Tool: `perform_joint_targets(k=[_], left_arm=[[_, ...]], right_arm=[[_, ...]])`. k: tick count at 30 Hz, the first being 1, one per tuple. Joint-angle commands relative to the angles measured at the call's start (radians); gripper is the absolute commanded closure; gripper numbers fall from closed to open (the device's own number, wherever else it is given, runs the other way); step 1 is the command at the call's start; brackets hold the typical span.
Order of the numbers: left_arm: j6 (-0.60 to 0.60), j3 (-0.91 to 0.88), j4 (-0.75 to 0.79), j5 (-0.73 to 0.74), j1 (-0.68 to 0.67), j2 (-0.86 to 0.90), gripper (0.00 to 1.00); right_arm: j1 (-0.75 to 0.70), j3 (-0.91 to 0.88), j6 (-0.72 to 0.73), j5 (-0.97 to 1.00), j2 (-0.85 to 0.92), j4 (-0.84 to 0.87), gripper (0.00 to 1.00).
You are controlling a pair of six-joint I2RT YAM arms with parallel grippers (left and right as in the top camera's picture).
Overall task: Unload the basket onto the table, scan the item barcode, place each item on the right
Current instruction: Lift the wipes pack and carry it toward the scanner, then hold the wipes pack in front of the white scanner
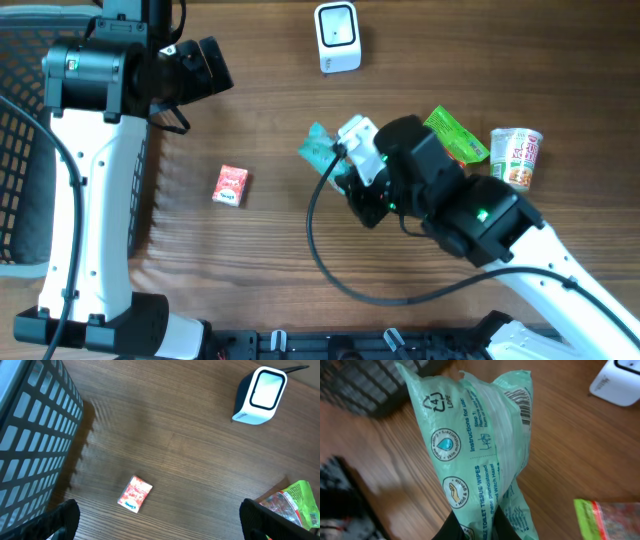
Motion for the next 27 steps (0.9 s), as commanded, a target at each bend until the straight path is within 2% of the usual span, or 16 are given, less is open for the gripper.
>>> perform_joint_targets(k=[1, 4, 8, 11, 13, 16, 20, 23, 27], left_arm=[[0.020, 0.003, 0.000, 0.005, 0.005, 0.000, 0.00], [0.020, 0.003, 0.000, 0.005, 0.005, 0.000, 0.00], [0.020, 0.003, 0.000, 0.005, 0.005, 0.000, 0.00], [0.020, 0.003, 0.000, 0.005, 0.005, 0.000, 0.00], [0.020, 0.003, 0.000, 0.005, 0.005, 0.000, 0.00], [0.020, 0.003, 0.000, 0.005, 0.005, 0.000, 0.00], [0.020, 0.003, 0.000, 0.005, 0.005, 0.000, 0.00], [0.020, 0.003, 0.000, 0.005, 0.005, 0.000, 0.00], [0.020, 0.003, 0.000, 0.005, 0.005, 0.000, 0.00]], right_arm=[[-0.123, 0.058, 0.043, -0.213, 0.015, -0.006, 0.96], [-0.195, 0.172, 0.014, -0.338, 0.093, -0.072, 0.96], [-0.212, 0.522, -0.024, -0.369, 0.341, -0.282, 0.96], [-0.218, 0.718, -0.021, -0.411, 0.495, -0.334, 0.96], [-0.251, 0.812, -0.019, -0.514, 0.604, -0.320, 0.96], [-0.314, 0.823, -0.019, -0.654, 0.704, -0.235, 0.96], [-0.408, 0.822, 0.018, -0.885, 0.885, -0.032, 0.96], [-0.453, 0.822, 0.116, -0.995, 0.999, 0.137, 0.96], [-0.497, 0.822, 0.353, -1.134, 1.155, 0.468, 0.96]])
